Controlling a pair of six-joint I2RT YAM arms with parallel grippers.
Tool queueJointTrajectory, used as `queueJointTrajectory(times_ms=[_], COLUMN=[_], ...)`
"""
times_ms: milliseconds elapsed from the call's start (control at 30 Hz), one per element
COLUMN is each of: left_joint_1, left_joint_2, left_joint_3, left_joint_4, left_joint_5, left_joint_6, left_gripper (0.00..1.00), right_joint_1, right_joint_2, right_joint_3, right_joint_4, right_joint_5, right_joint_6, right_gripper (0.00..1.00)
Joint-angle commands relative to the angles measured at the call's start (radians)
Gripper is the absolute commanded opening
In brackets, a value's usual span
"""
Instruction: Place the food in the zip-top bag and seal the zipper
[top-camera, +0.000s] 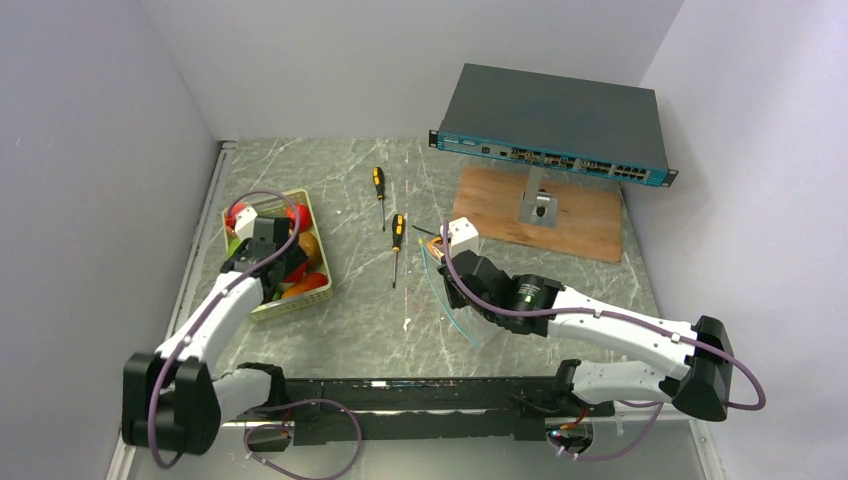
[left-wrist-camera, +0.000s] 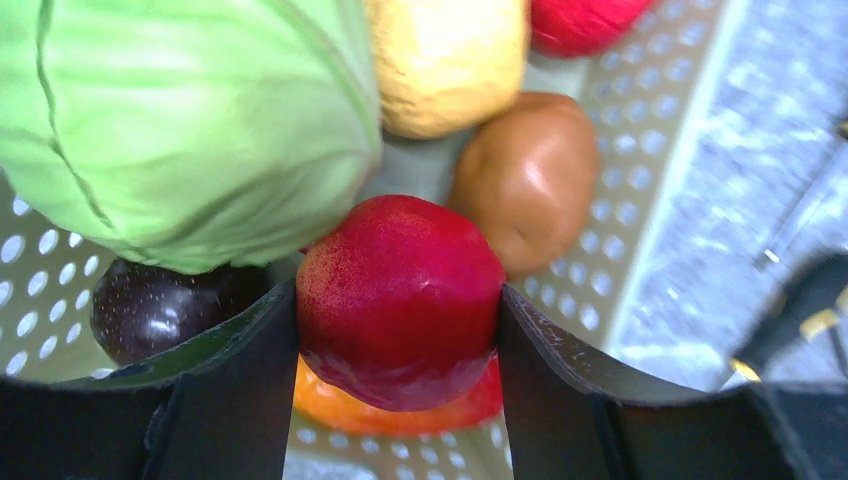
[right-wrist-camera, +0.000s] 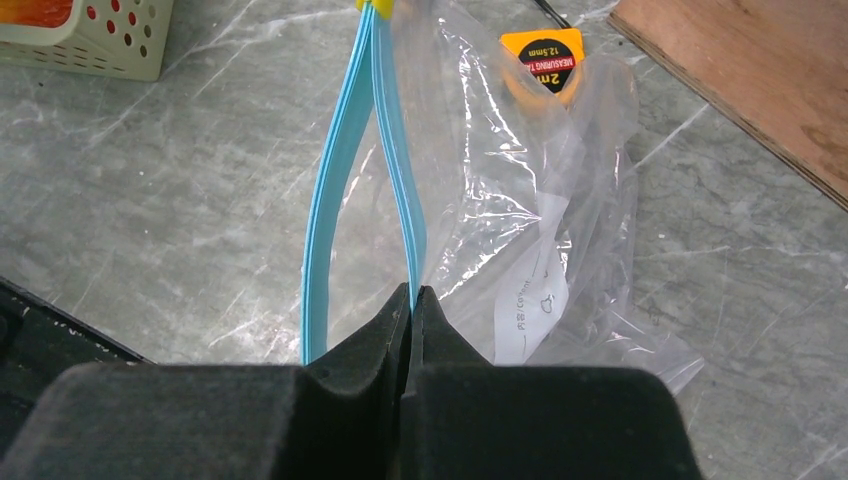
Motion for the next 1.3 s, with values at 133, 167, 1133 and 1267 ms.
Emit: queueJointTrajectory(times_ms=[133, 167, 1133, 1267], left_joint_1=[0.002, 0.002, -0.543, -0.554], left_joint_2=[-0.277, -0.3, -0.073, -0.055], left_joint_3=[0.048, 0.053, 0.009, 0.034], left_joint_4=[-0.071, -0.063, 0.649, 0.577], left_joint_5=[0.387, 0.457, 0.808, 0.794], left_joint_6=[0.144, 0.157, -0.076, -0.053], left_gripper=[0.17, 0.15, 0.01, 0.0], right_joint_1=[-0.005, -0.004, -0.004, -0.007], right_joint_2=[-0.011, -0.011, -0.129, -0.161], right_joint_3=[0.005, 0.006, -0.02, -0.031], right_joint_4=[0.042, 0.044, 0.137, 0.169], right_joint_5=[-0.016, -0.018, -0.025, -0.032], right_joint_6=[0.012, 0.014, 0.13, 0.137], right_gripper=[0.0, 0.0, 0.0, 0.0])
